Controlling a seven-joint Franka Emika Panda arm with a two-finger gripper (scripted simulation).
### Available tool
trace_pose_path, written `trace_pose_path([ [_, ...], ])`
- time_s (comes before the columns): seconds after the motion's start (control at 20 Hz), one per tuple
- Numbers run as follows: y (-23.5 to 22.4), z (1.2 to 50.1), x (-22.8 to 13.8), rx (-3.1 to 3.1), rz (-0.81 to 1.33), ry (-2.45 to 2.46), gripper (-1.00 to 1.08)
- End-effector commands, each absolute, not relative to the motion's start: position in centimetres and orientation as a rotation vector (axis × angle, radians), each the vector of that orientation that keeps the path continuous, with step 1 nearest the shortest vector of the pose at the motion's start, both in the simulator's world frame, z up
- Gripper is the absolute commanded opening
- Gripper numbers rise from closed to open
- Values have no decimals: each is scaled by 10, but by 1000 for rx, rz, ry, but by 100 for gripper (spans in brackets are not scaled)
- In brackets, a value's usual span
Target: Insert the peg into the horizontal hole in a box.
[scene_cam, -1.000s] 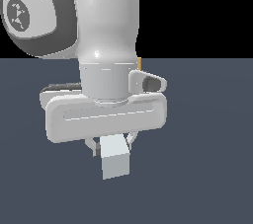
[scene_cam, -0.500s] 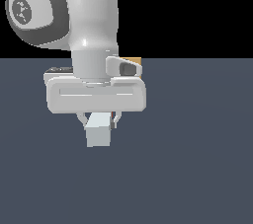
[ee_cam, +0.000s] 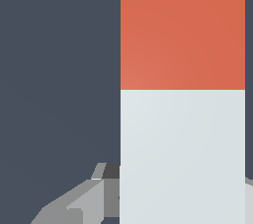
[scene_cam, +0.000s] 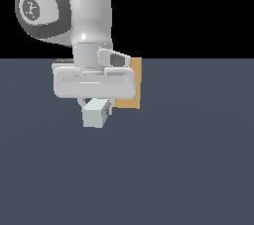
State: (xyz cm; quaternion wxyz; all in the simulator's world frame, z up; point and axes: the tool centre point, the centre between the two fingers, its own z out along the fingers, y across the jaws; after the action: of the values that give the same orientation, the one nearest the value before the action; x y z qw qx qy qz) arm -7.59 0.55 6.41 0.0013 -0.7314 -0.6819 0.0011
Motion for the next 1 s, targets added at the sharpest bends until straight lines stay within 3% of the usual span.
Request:
trace_pose_path([
  [0.0,14,68,-77,-2325,-1,-2112,-100],
  [0.95,28,74,-76,-2363,-5,-2072,-100],
])
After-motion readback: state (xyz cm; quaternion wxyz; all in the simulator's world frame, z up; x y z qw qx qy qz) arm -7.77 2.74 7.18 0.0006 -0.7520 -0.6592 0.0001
